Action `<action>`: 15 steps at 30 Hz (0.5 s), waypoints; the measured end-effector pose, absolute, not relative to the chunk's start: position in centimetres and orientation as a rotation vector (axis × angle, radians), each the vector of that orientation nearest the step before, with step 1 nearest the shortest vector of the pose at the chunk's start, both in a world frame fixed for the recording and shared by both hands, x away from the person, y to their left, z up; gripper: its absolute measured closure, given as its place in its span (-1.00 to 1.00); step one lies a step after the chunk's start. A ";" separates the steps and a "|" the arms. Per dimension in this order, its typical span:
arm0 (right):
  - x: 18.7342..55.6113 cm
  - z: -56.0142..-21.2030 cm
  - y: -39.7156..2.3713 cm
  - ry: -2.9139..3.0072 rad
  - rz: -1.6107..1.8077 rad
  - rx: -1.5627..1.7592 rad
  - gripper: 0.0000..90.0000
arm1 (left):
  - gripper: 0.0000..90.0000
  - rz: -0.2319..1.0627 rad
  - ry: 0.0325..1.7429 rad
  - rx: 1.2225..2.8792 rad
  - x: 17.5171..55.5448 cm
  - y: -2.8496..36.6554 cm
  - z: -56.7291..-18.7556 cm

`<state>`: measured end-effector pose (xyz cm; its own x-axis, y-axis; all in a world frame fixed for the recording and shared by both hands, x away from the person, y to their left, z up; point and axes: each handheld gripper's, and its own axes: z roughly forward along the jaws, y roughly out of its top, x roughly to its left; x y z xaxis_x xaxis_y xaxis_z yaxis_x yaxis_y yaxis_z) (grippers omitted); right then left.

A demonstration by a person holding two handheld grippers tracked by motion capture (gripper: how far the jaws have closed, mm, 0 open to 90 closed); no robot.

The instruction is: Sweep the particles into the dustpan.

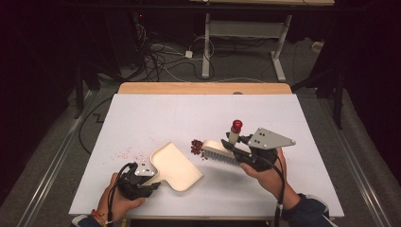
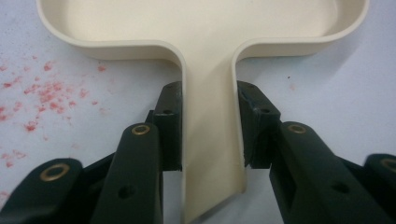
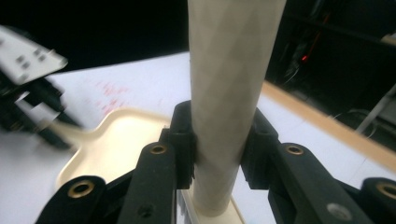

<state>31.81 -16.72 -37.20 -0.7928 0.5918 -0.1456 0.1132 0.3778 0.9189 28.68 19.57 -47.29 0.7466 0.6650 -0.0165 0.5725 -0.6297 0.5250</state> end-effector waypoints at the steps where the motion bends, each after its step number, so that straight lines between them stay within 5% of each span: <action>1: 31.8 -37.2 -16.7 2.187 1.406 0.608 0.57 | 0.42 0.245 0.935 2.437 28.7 19.5 -47.3; 15: 34.4 -39.9 -15.7 2.264 1.379 0.600 0.57 | 0.42 0.236 0.926 2.441 29.1 19.1 -47.4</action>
<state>34.43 -15.72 -39.92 -0.8181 0.5605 -0.1285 0.1430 0.4148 0.8986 29.06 19.11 -47.36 0.7519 0.6590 -0.0194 0.5696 -0.6346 0.5223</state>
